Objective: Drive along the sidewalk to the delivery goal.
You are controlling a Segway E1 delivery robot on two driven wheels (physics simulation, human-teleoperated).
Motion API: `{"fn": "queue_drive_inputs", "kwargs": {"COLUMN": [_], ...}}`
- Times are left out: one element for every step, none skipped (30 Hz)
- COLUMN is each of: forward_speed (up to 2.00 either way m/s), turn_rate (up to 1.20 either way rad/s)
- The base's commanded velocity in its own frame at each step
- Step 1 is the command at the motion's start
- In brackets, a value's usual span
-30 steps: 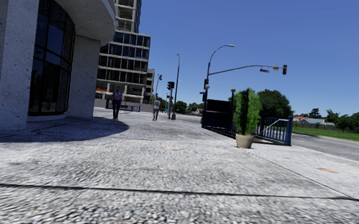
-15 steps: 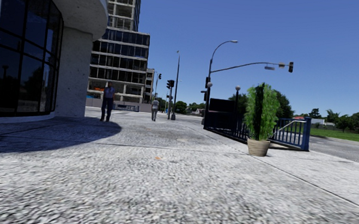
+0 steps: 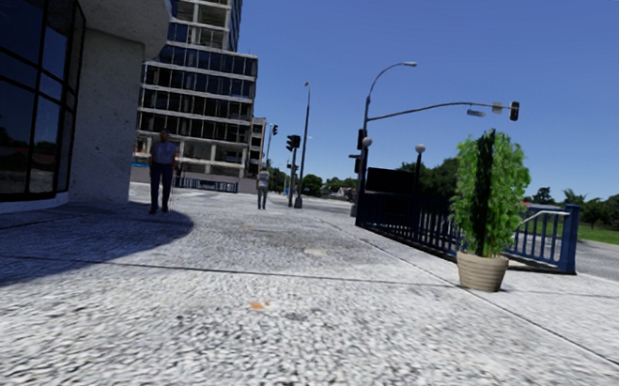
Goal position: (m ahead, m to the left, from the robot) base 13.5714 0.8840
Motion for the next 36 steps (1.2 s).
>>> {"fn": "queue_drive_inputs", "kwargs": {"forward_speed": [2.0,2.0,2.0,2.0,2.0,2.0,2.0,2.0,2.0,2.0,2.0,2.0,2.0,2.0,2.0,2.0,2.0,2.0,2.0,2.0,2.0,2.0,2.0,2.0,2.0,2.0,2.0,2.0,2.0,2.0,2.0,2.0,2.0,2.0,2.0,2.0], "turn_rate": [0.0,0.0,0.0,0.0,0.0,0.0,0.0,0.0,0.0,0.0,0.0,0.0,0.0,0.0,0.0,0.0,0.0,0.0,0.0,0.0,0.0,0.0,0.0,0.0,0.0,0.0,0.0,0.0,0.0,0.0,0.0,0.0,0.0,0.0,0.0,0.0]}}
